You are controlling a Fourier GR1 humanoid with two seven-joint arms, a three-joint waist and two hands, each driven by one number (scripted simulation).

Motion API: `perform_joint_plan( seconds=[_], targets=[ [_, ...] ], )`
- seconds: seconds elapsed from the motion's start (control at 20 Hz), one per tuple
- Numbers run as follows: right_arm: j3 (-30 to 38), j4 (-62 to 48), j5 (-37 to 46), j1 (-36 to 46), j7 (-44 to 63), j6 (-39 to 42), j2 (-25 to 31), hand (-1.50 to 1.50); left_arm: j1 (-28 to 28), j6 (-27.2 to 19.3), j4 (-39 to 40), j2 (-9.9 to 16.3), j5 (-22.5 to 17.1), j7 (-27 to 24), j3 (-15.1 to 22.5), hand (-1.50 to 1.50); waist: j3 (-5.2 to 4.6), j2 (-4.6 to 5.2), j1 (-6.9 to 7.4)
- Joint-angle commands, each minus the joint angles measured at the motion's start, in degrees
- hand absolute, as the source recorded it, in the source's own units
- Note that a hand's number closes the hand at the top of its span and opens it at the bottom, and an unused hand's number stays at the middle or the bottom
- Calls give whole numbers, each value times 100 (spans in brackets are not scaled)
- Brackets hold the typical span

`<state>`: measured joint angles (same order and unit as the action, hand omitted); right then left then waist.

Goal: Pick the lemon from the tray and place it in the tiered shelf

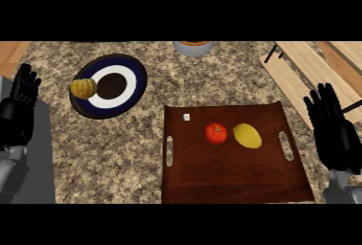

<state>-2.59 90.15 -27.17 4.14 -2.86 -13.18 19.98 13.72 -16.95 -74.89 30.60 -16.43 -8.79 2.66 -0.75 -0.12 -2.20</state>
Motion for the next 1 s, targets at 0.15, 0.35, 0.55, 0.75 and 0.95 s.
perform_joint_plan(
  seconds=[0.15, 0.35, 0.55, 0.75, 0.95],
  targets=[
    [-1065, 236, 946, 666, -517, 660, 127, 150, -385, 362, -141, -136, -114, 603, 456, 0, 65, 56, 520],
    [-658, -231, 2638, 635, -268, -666, 1118, 150, -401, 561, -24, 50, -388, 1208, 492, 0, -11, 56, 335],
    [-1800, -224, 3427, 304, -817, -1301, -2, -150, -641, 783, -122, 183, -600, 1295, 564, 0, 62, 16, 457],
    [-2332, -209, 3801, 198, -564, -1317, -170, -150, -792, 527, -244, -68, -505, 1209, 795, 0, 60, 4, 345],
    [-2464, -83, 4910, 22, 262, -1817, 338, -150, -716, 695, -323, 461, -790, 1576, 501, 0, 38, -51, 253]
  ],
)
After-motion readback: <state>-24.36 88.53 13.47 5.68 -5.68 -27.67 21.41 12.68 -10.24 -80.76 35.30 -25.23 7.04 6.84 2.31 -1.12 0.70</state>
